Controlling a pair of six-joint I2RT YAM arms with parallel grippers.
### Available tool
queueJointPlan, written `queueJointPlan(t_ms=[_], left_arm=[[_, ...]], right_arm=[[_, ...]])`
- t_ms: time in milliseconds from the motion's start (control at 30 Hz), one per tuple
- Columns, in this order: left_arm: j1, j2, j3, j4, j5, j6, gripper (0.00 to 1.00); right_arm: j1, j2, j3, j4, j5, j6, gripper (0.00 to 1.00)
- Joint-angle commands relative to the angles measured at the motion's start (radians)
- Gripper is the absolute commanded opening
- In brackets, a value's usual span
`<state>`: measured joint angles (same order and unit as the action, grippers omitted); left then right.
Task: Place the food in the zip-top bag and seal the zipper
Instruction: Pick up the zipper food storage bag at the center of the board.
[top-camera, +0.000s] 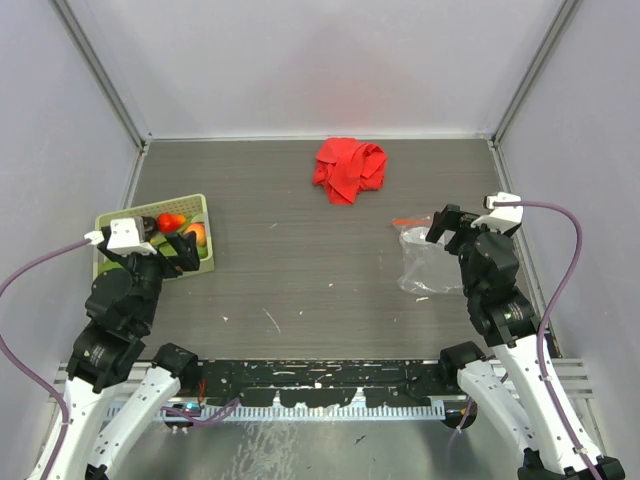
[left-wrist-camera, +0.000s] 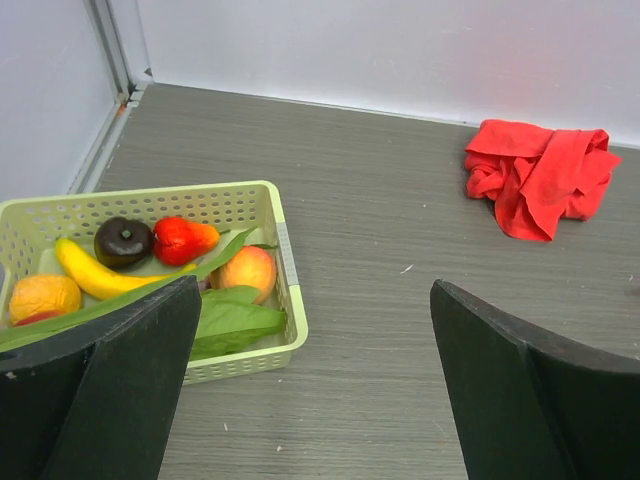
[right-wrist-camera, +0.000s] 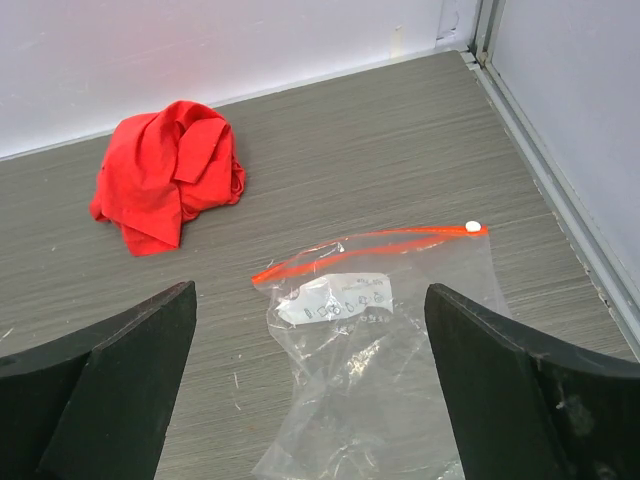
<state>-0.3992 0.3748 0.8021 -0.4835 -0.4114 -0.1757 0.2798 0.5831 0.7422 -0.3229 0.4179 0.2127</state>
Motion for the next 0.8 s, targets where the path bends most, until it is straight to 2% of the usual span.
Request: queueJointPlan(t_ms=[0, 333, 567, 767], left_arm=[[0.003, 0.008, 0.004, 0.046, 0.022, -0.011, 0.98], [0.005, 0.011, 0.006, 0.045, 0.054, -0.014, 0.98], [0.005, 0.013, 0.008, 0.042, 0.078, -0.02, 0.98], [0.005, 0.031, 0.013, 0.032, 0.126, -0.023, 0.98]], right_arm=[[0.002, 0.006, 0.012, 0.03, 0.01, 0.002, 1.0], [0.002, 0.102, 0.014, 0.027, 0.009, 0.052, 1.0], [0.002, 0.269, 0.032, 0.061, -0.027, 0.088, 1.0], [0.001, 0.411, 0.009, 0.144, 0.011, 0.131, 1.0]])
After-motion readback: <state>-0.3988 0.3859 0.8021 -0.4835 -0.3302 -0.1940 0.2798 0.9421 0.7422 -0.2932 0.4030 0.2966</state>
